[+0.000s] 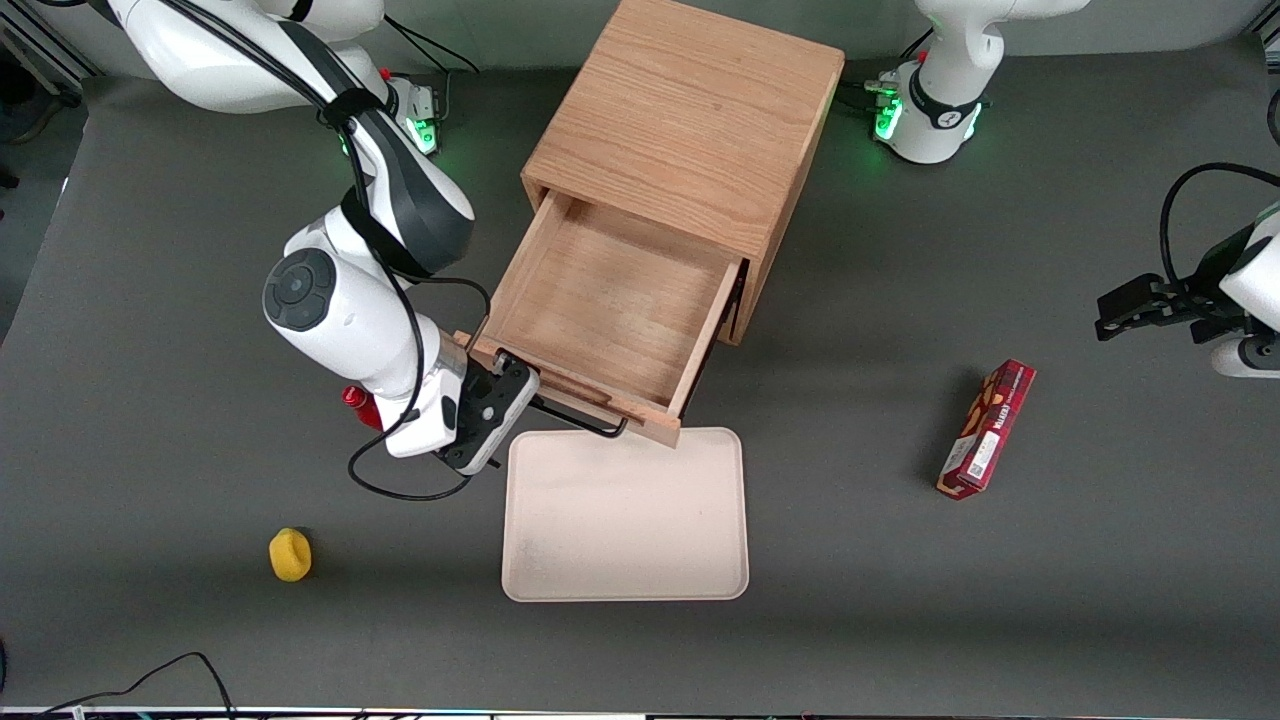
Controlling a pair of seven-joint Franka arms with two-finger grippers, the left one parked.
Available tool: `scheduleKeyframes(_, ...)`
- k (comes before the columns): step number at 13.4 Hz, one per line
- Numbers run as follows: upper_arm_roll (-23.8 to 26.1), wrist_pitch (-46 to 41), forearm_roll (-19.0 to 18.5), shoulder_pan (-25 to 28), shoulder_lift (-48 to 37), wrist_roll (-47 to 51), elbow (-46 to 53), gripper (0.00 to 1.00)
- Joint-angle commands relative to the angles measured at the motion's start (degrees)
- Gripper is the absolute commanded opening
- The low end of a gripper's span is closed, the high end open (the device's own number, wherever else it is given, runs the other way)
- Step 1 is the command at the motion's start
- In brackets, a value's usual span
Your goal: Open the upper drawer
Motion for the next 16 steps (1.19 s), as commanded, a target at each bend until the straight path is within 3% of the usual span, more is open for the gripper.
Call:
scheduleKeyframes(1, -0.13, 0.23, -0.22, -0.53, -0.02, -1.87, 1.19, 1.0)
scheduleKeyframes(2, -0.04, -0.12, 0.56, -0.62, -0.63, -0.57, 1.19, 1.0)
scheduleKeyframes(6, -0.04, -2.14, 9.86, -4.47, -6.42, 5.23, 1.11, 1.0)
scheduleKeyframes(8, -0.13, -10.18, 15.84, -8.33, -11.42, 12.24, 0.4, 1.0)
scheduleKeyframes(10, -1.27, -19.85, 14.82, -12.12, -17.48, 25.66, -0.65, 1.0)
scheduleKeyframes(11, -2.41, -24.68, 11.07, -13.18, -20.82, 30.42, -2.05, 1.0)
scheduleKeyframes(13, -3.91, -30.95, 5.34, -15.98, -27.32, 35.98, -6.34, 1.0)
scheduleKeyframes(16, -3.91, -32.99, 3.04, -22.75, -35.07, 37.77, -13.74, 1.0)
